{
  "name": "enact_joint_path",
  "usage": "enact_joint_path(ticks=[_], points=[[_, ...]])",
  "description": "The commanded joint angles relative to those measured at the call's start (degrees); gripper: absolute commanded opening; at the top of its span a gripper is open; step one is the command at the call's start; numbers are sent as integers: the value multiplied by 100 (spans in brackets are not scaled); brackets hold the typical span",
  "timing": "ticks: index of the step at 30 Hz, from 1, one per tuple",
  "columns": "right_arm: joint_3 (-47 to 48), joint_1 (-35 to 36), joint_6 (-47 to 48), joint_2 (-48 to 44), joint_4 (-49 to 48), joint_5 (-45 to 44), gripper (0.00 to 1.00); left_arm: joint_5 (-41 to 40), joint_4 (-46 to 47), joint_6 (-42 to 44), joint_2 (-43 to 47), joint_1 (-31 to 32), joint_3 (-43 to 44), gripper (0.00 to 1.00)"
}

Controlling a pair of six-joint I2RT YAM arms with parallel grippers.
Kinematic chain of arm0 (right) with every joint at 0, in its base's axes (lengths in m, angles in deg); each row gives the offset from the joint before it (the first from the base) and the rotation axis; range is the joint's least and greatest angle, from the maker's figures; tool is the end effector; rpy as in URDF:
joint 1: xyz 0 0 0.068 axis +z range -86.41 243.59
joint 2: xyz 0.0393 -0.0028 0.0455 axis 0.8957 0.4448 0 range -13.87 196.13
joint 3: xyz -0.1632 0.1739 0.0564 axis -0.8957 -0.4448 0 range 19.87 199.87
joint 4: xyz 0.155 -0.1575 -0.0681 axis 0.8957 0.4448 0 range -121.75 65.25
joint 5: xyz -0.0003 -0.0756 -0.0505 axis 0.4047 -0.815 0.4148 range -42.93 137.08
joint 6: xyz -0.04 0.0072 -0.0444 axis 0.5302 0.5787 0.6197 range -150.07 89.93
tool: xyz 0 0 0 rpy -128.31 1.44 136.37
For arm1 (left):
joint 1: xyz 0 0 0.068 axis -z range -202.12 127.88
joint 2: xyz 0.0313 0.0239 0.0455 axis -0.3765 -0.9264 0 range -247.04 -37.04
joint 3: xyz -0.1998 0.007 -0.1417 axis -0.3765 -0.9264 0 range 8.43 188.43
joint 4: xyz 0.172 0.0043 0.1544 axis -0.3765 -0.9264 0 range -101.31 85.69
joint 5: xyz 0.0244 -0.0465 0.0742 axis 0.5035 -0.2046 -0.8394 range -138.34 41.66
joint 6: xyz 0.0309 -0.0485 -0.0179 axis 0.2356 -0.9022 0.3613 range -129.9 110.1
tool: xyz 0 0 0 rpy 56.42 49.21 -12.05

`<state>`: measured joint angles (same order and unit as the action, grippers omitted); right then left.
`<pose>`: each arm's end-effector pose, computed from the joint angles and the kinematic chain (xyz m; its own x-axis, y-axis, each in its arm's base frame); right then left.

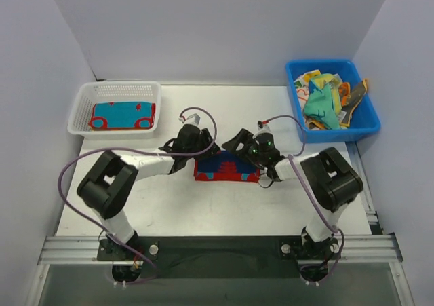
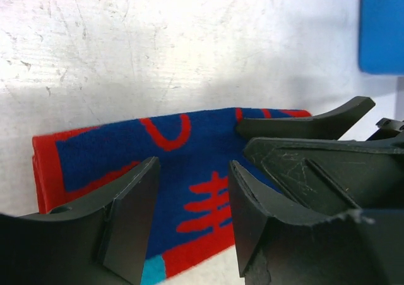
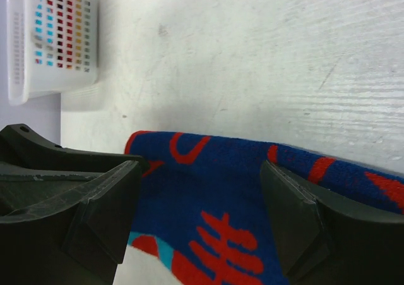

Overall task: Fold and stack the towels
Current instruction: Fold the towel

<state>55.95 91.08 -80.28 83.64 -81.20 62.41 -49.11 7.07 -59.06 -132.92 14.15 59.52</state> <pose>0.2780 0.1579 0.1646 -0.6362 0.5043 -0.5838 -0.2903 0.5447 0.7868 0.2713 -0.1983 0.1751 -0.7309 -0.4020 -0.5515 0.0450 0.7779 -0.6267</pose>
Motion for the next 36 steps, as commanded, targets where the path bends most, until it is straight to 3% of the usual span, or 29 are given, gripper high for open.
enact_joint_path(ticks=[1, 8, 17, 24, 30, 31, 34, 36], points=[[-73, 38, -138, 424, -1275, -276, 77, 200, 681, 408, -378, -67, 235, 57], [-706, -190, -225, 909, -2050, -575, 77, 350, 1357, -198, -1056, -576, -696, 54], [-1576, -858, -226, 840, -2833, -777, 80, 139, 2043, -629, -907, -779, -1768, 52], [-1437, -1219, -383, 454, -3027, 74, 80, 736, 2132, -357, -757, -815, -1357, 54], [-980, -1210, -357, -636, -1992, 1006, 80, 1053, 1659, -278, 41, -719, -952, 61], [-919, -1210, -349, -916, -1467, 1111, 80, 1018, 1501, -225, 199, -683, -917, 61], [-672, -1158, -243, -1356, -439, 1560, 74, 834, 728, -41, 1015, -499, -829, 61], [-550, -1071, -191, -1498, 265, 1840, 65, 676, 193, 30, 1246, -306, -855, 59]])
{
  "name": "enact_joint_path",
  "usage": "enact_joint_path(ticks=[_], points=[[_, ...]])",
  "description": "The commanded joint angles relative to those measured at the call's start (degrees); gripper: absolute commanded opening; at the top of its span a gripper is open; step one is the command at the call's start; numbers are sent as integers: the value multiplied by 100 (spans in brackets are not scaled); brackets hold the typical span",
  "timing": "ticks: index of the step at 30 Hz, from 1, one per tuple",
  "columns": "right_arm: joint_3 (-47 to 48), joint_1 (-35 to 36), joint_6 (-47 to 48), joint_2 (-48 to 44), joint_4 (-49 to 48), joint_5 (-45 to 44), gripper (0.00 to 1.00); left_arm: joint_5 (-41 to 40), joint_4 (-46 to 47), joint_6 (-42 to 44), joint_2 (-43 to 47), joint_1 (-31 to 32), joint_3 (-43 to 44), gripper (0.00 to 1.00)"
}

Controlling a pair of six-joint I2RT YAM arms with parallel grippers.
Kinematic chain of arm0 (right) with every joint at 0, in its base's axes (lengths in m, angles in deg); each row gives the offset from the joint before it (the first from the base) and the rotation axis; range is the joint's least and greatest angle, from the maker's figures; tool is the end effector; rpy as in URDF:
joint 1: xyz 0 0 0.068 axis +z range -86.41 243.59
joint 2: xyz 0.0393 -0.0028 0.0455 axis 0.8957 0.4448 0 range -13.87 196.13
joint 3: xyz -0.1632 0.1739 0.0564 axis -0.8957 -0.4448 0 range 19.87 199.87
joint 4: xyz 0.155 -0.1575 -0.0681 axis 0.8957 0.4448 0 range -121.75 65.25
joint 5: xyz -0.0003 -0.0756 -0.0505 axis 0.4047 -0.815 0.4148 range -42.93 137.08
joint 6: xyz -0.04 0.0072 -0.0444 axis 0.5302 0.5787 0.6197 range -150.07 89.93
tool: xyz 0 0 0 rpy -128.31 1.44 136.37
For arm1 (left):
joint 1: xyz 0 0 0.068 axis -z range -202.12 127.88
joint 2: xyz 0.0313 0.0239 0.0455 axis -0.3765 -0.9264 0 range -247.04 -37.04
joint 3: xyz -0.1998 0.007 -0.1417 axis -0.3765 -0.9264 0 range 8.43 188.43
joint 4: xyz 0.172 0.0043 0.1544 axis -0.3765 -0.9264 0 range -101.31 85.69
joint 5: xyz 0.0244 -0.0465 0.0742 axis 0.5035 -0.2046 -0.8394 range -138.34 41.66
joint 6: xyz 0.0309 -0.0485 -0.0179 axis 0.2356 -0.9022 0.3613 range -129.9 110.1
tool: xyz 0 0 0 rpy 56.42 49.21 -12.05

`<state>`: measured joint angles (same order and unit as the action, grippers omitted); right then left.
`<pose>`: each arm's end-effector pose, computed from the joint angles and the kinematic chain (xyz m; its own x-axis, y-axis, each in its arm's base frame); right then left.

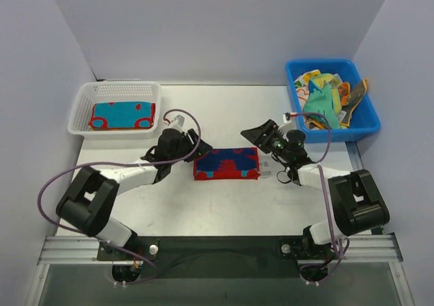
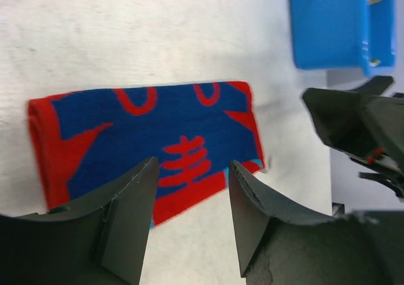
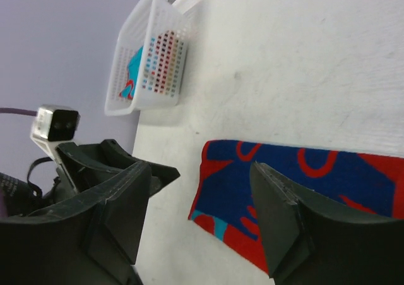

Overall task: Fold and stack the towels
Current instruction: Fold the towel

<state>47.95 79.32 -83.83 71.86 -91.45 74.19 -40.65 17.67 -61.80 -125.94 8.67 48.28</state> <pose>0.2644 0.0956 0.2048 -0.5279 0.5972 -0.6039 -0.4296 0.4257 0.7964 0.2592 -0.1613 0.1738 -0.7209 -0.4783 -0.5015 0.0685 0.6709 -0.7383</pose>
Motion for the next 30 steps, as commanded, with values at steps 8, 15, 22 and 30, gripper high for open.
enact_joint_path(ticks=[8, 15, 22, 30], points=[[-38, 317, 217, -417, 2068, 1033, 40, -39, -1082, 216, 568, 490, -548, 39], [-557, -244, 234, -75, 2367, 1033, 29, -65, -967, 57, 67, 455, -918, 28], [-812, -1001, 164, 760, 2279, 1367, 24, -74, -1037, -171, -110, 341, -1129, 26], [-383, -1397, 917, 436, 3295, 1507, 24, -206, -1450, -356, 891, 278, -1376, 27]])
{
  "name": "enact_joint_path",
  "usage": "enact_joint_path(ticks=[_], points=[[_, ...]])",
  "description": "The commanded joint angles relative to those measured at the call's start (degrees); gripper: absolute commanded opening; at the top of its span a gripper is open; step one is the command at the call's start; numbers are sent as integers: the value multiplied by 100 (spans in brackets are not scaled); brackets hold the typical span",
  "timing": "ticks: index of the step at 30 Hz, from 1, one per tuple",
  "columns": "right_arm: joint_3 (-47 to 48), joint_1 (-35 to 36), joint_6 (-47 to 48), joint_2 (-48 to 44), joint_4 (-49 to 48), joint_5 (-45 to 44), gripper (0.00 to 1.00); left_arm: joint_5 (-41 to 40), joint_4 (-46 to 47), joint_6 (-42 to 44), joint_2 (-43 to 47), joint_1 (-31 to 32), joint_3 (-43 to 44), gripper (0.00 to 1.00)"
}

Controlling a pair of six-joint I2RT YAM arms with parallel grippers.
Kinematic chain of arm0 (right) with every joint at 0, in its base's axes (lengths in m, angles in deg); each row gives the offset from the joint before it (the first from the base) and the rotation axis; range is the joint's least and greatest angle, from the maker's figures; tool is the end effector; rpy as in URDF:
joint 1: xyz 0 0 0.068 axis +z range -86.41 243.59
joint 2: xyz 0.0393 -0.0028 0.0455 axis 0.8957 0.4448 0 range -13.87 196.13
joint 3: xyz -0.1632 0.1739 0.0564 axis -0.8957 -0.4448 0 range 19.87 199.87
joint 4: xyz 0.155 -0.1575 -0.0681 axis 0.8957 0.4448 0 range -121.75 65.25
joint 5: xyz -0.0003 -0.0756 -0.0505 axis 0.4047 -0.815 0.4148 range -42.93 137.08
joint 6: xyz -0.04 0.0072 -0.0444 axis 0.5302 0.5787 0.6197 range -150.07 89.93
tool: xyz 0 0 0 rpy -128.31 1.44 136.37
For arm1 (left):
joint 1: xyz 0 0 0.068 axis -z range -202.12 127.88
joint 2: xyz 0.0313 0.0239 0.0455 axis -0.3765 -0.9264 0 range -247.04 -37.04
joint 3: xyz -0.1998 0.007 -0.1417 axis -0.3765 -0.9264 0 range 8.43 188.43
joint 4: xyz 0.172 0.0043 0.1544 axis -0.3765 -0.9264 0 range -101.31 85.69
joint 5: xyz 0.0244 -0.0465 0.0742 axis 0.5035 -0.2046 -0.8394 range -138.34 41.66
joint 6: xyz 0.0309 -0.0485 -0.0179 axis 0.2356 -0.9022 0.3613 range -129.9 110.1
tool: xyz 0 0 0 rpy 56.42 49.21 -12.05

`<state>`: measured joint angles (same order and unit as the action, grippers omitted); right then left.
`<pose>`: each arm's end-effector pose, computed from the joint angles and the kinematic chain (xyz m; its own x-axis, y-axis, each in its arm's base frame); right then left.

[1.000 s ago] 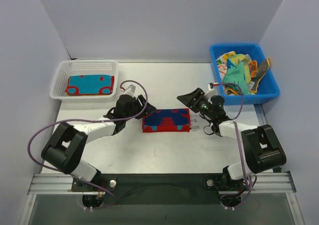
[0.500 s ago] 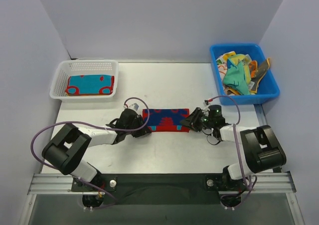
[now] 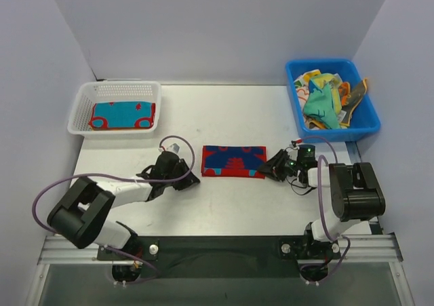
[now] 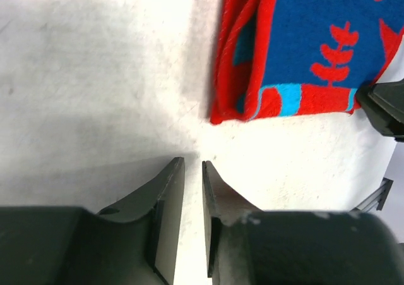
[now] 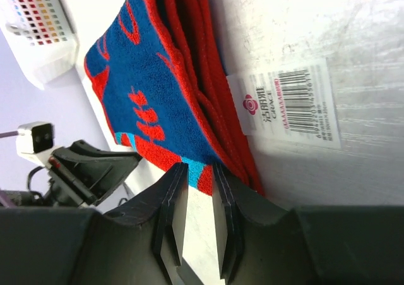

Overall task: Fold and stack the towels
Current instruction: Fold the towel, then neatly place the folded towel into the bin

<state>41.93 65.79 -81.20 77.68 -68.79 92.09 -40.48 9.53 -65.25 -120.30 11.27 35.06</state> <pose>0.2447 0.0409 0.1141 -0.8219 0.5193 -0.2341 0.0262 0.4449 0.8952 0.2021 -0.1404 0.1224 -0.8398 -0.4225 -0.3408 -0.1090 0.7464 -0.6566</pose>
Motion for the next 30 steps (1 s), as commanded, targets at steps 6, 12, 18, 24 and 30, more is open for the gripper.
enact_joint_path(ticks=[6, 12, 18, 24, 30], points=[[465, -18, 1053, -269, 1594, -283, 24, -478, -638, -19, 970, 388, 605, 45], [536, -26, 1062, -41, 1542, -169, 24, -425, -444, 191, -74, 405, 1695, 47], [676, -35, 1184, -31, 1796, -308, 24, -548, -559, 210, -1069, 388, 1732, 38], [1097, -26, 1536, 56, 2420, -634, 23, -654, -321, -37, -798, 291, 686, 34], [1493, 0, 1974, 153, 2885, -810, 23, -679, -295, -449, -26, 432, 98, 36]])
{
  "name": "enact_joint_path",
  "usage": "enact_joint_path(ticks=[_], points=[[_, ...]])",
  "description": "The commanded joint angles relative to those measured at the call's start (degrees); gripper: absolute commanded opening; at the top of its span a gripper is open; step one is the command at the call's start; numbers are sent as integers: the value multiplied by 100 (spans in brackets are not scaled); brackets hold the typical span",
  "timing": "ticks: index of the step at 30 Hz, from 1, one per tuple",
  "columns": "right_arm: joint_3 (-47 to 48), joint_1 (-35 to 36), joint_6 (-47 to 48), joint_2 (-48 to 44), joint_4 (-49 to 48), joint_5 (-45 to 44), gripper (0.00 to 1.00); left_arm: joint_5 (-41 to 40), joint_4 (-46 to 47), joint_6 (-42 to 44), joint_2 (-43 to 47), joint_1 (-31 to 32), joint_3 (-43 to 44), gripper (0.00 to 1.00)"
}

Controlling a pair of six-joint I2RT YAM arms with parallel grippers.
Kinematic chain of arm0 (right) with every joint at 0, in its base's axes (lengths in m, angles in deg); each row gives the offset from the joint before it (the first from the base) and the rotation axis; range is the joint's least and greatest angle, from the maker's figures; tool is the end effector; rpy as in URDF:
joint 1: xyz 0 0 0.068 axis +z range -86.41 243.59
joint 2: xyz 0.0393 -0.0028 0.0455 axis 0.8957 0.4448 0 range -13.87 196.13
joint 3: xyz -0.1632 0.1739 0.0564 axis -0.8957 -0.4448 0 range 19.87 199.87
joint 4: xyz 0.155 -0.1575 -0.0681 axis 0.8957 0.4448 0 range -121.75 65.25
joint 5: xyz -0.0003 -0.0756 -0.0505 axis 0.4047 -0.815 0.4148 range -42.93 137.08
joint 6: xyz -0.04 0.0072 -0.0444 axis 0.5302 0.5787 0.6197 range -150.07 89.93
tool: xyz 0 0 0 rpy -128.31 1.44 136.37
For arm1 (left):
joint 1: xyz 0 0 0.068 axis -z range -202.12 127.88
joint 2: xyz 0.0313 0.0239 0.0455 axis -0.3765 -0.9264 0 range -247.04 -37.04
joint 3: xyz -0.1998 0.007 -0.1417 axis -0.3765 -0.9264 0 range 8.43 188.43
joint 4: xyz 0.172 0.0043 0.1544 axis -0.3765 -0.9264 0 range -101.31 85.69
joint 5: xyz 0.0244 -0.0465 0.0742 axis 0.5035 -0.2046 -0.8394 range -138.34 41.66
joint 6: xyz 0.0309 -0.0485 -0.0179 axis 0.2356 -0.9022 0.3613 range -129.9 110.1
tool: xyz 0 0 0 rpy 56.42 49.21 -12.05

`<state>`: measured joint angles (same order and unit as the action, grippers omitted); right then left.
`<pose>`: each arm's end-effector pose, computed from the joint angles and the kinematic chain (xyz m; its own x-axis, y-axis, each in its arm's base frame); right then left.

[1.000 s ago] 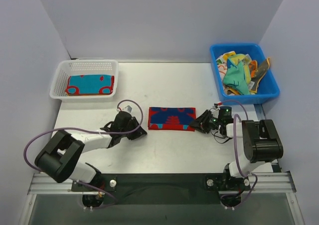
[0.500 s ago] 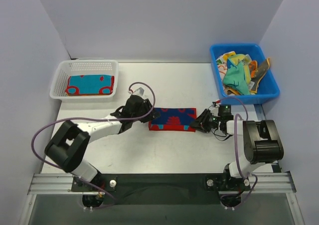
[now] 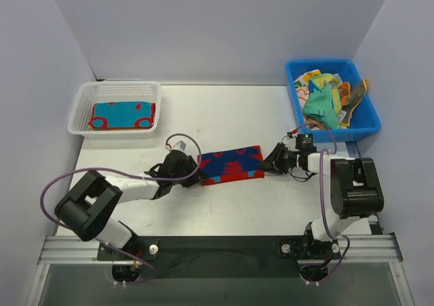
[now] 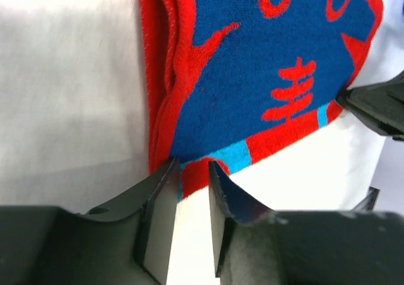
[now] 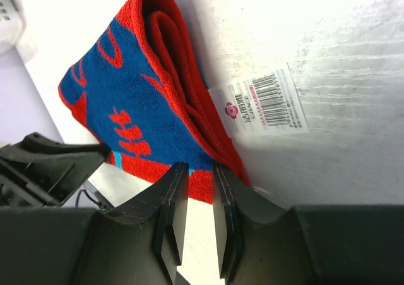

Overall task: Fold and stack the towels
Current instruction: Neatly place the folded towel into the bin

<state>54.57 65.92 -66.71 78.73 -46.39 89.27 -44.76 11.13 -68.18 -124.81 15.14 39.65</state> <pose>0.2709 0.0410 0.1271 -0.8591 0.4076 -0.3096 -0.0076 0.5946 0.8040 0.2110 -0.1640 0.1265 -0.8209 -0.4423 -0.3612 -0.1078 0.7412 -0.6625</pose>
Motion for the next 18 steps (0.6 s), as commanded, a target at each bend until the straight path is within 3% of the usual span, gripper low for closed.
enact_joint_path(ticks=[1, 6, 11, 14, 18], points=[[378, 13, 614, 13, 733, -572, 23, -313, -498, -192, 601, 97, -389, 38], [836, 618, 1282, -749, 1436, -1045, 25, -822, -1332, 70, 1768, 335, -38, 57], [1293, 1611, 2054, -1428, 1999, -1836, 55, -1569, -2849, 597, 2623, 186, 795, 85], [1583, 2472, 2432, -1613, 2210, -2521, 65, -1562, -3694, 1186, 2756, -418, 1183, 94], [2031, 3790, 3231, -1238, 2412, -3216, 67, -589, -4215, 1967, 2739, -1745, 1325, 97]])
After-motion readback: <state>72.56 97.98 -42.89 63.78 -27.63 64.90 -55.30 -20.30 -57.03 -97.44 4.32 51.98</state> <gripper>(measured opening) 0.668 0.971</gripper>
